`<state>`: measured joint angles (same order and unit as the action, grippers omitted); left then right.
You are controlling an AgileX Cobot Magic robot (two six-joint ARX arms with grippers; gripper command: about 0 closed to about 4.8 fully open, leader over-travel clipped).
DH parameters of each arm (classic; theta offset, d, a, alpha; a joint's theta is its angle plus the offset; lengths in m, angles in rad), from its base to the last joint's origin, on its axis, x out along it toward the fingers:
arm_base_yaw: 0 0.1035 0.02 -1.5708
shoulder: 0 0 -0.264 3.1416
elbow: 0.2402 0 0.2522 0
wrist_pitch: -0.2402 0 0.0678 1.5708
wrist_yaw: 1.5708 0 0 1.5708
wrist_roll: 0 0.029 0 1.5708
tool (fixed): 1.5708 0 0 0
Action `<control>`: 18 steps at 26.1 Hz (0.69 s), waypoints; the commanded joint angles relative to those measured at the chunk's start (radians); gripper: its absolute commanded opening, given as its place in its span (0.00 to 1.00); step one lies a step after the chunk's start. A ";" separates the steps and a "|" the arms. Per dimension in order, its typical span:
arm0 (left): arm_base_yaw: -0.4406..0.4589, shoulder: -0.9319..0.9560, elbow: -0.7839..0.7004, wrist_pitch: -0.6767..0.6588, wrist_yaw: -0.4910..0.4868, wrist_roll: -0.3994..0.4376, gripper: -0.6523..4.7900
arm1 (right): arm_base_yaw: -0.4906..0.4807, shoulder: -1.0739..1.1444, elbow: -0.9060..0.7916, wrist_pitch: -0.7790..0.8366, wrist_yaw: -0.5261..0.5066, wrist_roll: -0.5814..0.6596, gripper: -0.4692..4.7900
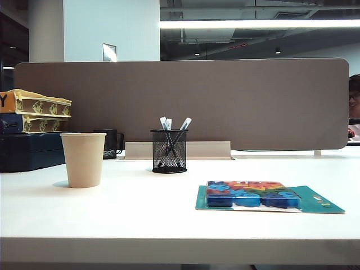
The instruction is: Pick up one pen and put it in the pen container.
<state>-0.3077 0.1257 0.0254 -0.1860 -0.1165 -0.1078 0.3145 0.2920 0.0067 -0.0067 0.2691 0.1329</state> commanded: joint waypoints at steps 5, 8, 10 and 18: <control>0.001 -0.001 0.004 0.177 -0.003 0.003 0.46 | 0.000 -0.001 0.004 0.134 0.005 -0.003 0.33; 0.001 -0.001 0.004 0.177 -0.003 0.003 0.46 | 0.000 -0.001 0.004 0.167 0.005 -0.003 0.33; 0.001 -0.001 0.004 0.180 -0.003 0.003 0.46 | 0.000 -0.001 0.004 0.201 0.005 -0.003 0.33; 0.001 -0.001 0.006 0.181 0.008 0.002 0.46 | 0.000 -0.001 0.004 0.216 -0.017 -0.003 0.36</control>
<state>-0.3077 0.1253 0.0265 -0.0189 -0.1146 -0.1081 0.3145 0.2916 0.0071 0.1917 0.2615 0.1329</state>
